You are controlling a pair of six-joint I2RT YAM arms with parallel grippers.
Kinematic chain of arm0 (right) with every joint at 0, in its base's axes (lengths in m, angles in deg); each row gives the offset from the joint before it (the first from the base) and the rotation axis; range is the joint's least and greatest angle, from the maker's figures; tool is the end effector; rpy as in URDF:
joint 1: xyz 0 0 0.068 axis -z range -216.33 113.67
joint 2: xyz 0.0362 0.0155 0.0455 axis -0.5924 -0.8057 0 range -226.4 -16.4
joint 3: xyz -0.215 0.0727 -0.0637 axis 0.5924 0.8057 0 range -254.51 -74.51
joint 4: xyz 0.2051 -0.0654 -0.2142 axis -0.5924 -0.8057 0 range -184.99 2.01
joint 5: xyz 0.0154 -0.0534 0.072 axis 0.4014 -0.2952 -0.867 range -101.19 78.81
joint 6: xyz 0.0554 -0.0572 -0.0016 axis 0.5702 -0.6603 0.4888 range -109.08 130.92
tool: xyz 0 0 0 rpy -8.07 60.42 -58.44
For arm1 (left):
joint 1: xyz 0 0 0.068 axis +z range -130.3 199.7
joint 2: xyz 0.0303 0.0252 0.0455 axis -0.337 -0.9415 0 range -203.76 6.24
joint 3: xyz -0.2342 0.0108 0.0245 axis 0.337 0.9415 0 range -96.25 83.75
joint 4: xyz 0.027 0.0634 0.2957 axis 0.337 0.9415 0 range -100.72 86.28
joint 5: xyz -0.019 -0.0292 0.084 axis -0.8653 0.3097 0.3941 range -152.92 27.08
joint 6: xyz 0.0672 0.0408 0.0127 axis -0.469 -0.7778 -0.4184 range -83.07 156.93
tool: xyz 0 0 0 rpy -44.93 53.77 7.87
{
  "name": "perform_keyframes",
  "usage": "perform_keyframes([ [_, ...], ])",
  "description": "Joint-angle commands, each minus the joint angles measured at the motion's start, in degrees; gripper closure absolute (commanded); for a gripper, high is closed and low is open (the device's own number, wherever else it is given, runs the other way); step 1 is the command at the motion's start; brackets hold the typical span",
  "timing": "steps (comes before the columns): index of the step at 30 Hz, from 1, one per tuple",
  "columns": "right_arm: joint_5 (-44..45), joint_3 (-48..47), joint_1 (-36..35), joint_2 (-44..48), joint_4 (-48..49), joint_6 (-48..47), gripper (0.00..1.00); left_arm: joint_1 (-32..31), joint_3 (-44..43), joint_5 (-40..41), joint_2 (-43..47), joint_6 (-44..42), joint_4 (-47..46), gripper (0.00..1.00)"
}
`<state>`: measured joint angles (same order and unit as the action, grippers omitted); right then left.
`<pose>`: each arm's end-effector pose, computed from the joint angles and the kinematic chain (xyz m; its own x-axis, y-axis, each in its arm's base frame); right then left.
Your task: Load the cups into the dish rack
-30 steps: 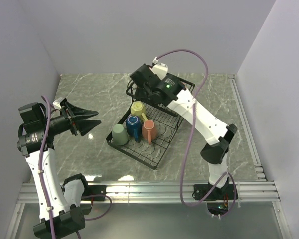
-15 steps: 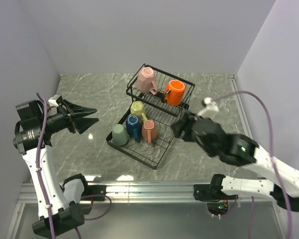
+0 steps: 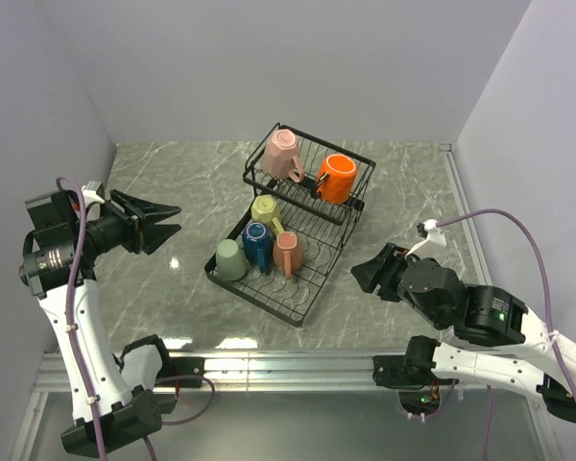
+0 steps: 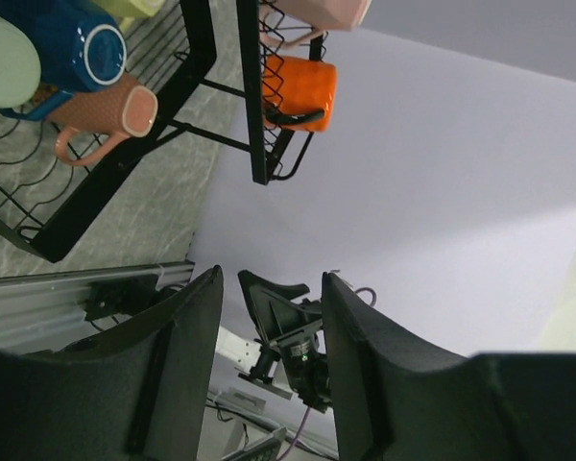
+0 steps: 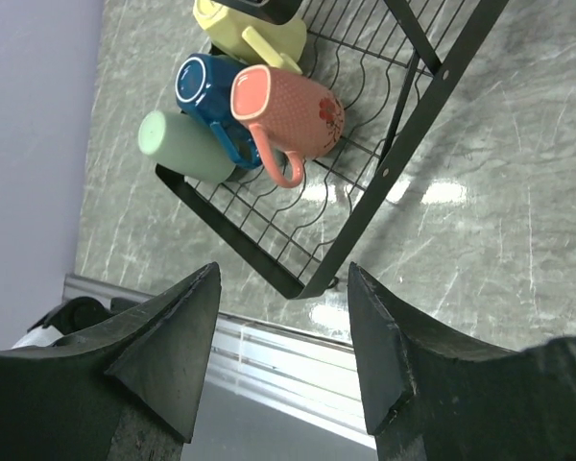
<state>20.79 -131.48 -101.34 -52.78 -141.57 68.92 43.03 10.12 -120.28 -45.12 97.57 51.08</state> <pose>0.1171 0.1654 0.3332 -0.6147 0.3839 -0.6891 -0.1130 0.8217 0.5586 0.2158 0.0303 0.3842 -0.6201 -0.7795 0.0891 -0.3218 0.1491 -0.9350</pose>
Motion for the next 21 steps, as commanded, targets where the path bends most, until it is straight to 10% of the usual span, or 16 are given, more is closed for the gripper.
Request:
perform_keyframes([
  [1, -0.5, -1.0, -0.4, 0.8, 0.1, -1.3, 0.37, 0.1, -0.2, 4.5, 0.9, -0.6, -2.0, 0.5],
  [10, -1.1, -0.3, -0.3, 1.2, 0.5, -4.1, 0.35, -6.5, 2.1, 14.0, -1.5, 5.2, -13.4, 0.48],
  [21, -3.3, -1.9, -0.3, 7.2, -0.8, -13.5, 0.32, -43.0, -12.0, 47.2, -23.5, -8.3, -15.8, 0.47],
])
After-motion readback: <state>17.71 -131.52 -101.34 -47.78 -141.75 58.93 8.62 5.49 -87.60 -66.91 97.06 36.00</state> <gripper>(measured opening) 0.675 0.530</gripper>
